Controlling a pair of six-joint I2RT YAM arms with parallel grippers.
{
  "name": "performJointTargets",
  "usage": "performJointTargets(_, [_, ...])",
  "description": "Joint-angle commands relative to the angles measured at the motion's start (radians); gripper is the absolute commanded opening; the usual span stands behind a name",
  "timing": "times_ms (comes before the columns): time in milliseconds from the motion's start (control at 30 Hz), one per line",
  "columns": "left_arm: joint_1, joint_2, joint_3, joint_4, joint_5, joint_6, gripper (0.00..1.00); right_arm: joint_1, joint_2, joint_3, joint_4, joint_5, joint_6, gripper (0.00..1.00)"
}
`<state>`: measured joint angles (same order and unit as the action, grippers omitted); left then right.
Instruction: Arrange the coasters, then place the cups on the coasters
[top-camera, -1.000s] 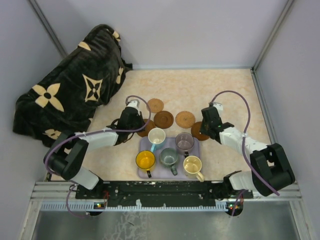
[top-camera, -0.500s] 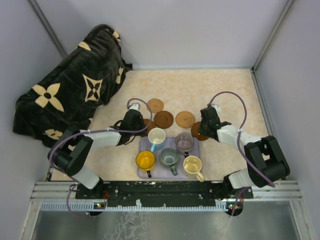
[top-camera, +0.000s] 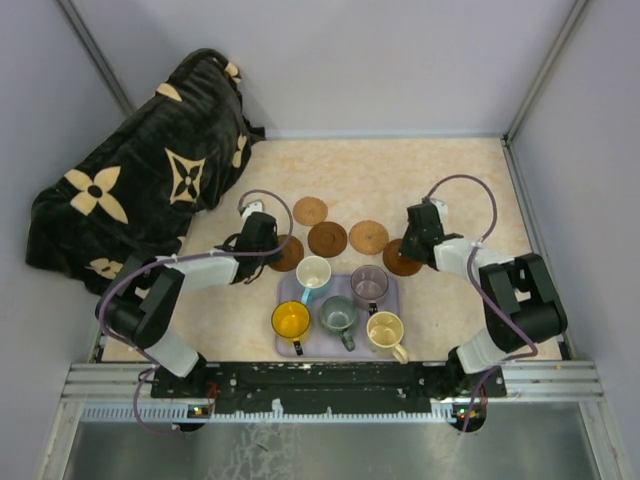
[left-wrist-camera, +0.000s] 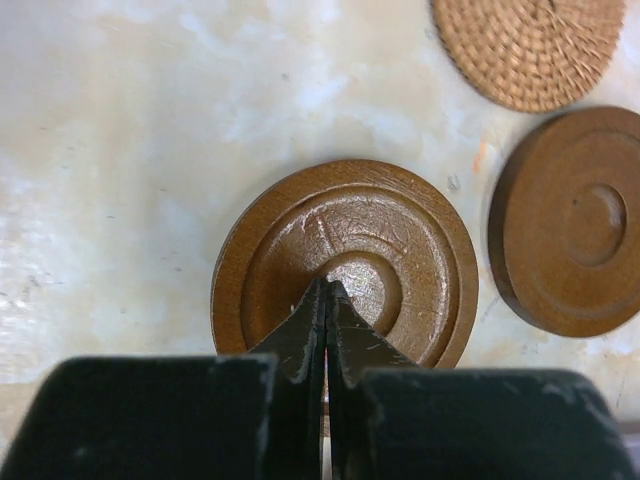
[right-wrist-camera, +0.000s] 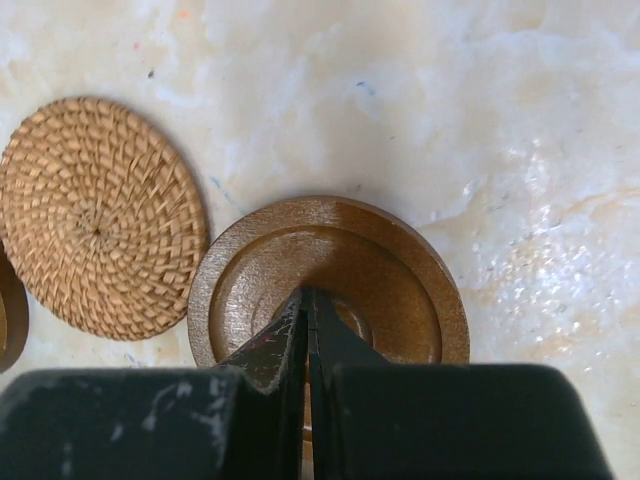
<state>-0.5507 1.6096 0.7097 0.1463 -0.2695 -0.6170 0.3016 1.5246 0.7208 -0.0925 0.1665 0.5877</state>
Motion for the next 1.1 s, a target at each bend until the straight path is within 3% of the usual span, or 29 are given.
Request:
performJointTargets(0, [0.054,0.042,0.007,-0.134,-0.068,-0.006,0.00,-0.066,0.048,-0.001,-0.057,0.051,0.019,0.00])
performJointTargets(233, [0.140,0.064,0.065,-0.145,-0.076,-0.012,0.00,-0.169,0.077,0.080,-0.085,0.068,0.007,0.00])
performJointTargets(600, [0.258,0.231,0.262,-0.135,0.018,0.018,0.00,-0.293,0.264,0.327,-0.145,0.042,-0.038,0.00])
performJointTargets(1067, [0.315,0.382,0.503,-0.190,0.086,0.064,0.00,-0.319,0.389,0.463,-0.158,0.015,-0.049,0.00])
